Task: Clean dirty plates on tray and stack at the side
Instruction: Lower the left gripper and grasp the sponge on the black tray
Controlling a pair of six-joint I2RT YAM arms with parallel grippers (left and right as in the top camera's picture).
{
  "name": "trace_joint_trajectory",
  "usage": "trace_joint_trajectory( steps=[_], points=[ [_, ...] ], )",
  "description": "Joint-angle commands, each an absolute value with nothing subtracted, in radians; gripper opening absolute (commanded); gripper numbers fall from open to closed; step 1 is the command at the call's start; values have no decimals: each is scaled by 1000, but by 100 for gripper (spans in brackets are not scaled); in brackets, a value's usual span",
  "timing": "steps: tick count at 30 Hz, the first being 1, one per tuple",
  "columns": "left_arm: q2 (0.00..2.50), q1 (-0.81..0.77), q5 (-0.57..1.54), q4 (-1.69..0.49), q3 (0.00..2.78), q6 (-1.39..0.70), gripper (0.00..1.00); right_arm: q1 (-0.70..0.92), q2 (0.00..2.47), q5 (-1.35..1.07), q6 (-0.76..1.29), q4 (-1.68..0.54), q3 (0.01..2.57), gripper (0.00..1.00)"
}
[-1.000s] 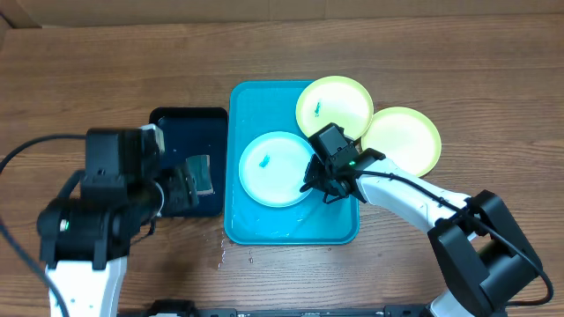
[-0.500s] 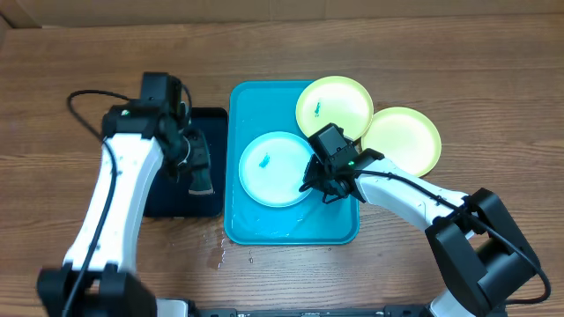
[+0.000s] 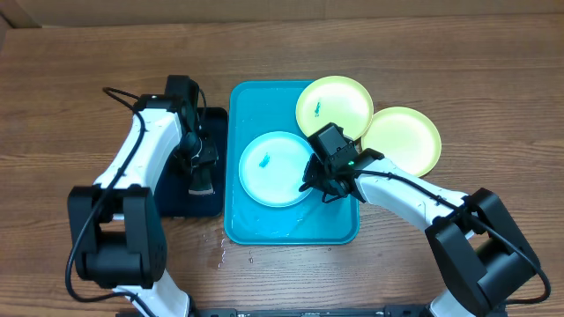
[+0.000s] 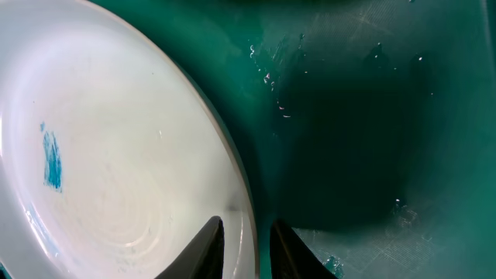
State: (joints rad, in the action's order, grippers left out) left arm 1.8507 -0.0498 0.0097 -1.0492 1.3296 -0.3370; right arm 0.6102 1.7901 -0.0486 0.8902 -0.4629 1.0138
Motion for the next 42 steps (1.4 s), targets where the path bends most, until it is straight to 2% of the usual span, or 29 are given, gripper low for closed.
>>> trace_joint_trajectory(
  steps=[1,5,8,17,19,21,26,29,31,34,36,37,42],
  points=[
    [1898,-46,-11,-1047,1328,-324,38,611,1794,-53,894,-454,1011,22],
    [1904,-46,-20,-1047,1328,-306,39,611,1794,-53,894,-454,1011,22],
    [1906,-46,-57,-1035,1301,-306,32,611,1794,-53,894,-454,1011,23],
    [1908,-46,-62,-949,1224,-284,32,611,1794,-53,894,-454,1011,24],
    [1908,-46,-62,-943,1220,-284,26,611,1794,-53,894,-453,1011,24],
    [1909,-46,-62,-940,1220,-284,6,611,1794,-53,894,-453,1011,24],
    [1909,-46,-62,-932,1220,-265,4,611,1794,-53,894,-453,1011,24],
    [1908,-46,-52,-941,1228,-237,4,611,1794,-54,894,-453,1011,36],
    [1903,-46,-52,-975,1259,-231,4,611,1794,-54,894,-453,1011,40],
    [1871,-46,-52,-1005,1290,-232,4,611,1794,-54,894,-450,1011,40],
    [1838,-46,-50,-1007,1291,-233,4,611,1794,-54,894,-449,1011,39],
    [1811,-46,-47,-1010,1291,-245,4,611,1794,-54,895,-450,1011,31],
    [1637,-44,19,-1025,1291,-266,4,611,1794,-52,894,-442,1011,8]
  ],
)
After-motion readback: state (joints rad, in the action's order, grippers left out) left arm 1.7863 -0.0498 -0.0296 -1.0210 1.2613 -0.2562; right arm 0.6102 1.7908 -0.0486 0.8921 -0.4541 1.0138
